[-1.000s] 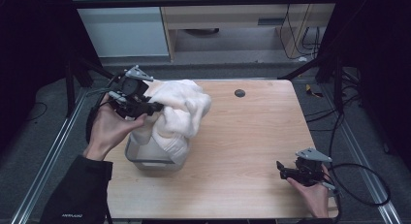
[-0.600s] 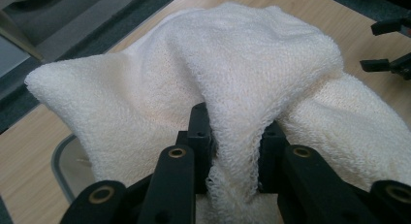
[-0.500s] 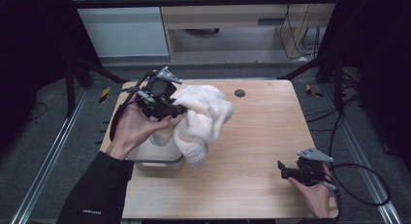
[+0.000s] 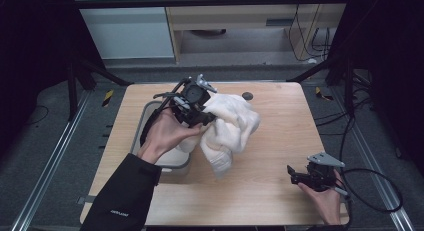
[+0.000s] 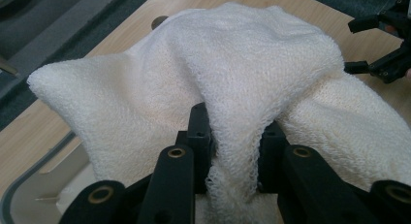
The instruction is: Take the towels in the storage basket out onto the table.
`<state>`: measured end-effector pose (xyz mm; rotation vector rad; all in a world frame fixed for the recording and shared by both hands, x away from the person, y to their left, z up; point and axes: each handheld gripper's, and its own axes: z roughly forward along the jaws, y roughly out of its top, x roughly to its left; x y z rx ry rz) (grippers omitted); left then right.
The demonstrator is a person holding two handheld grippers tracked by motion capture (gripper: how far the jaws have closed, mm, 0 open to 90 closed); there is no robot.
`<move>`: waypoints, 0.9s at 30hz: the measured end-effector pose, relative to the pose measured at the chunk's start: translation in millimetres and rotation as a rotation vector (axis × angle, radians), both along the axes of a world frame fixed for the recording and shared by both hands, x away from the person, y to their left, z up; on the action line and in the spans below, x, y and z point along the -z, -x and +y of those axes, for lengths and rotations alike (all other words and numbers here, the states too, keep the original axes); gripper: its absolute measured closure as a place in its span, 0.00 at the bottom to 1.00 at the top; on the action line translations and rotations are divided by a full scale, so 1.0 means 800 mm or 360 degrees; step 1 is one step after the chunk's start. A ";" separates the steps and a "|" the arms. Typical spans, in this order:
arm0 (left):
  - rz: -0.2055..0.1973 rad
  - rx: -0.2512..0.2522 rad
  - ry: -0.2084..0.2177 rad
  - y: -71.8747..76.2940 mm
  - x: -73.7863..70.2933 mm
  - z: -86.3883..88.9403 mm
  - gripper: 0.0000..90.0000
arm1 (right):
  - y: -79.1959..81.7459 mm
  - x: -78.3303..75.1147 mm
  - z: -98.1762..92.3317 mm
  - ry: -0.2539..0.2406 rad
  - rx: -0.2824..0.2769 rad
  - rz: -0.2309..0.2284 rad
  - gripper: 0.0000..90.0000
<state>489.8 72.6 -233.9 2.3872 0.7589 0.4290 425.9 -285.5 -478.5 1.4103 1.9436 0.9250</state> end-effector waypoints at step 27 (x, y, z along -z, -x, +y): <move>0.0118 0.0111 -0.0001 -0.032 0.101 -0.075 0.82 | 0.000 0.005 0.000 0.0018 -0.0012 0.0012 0.11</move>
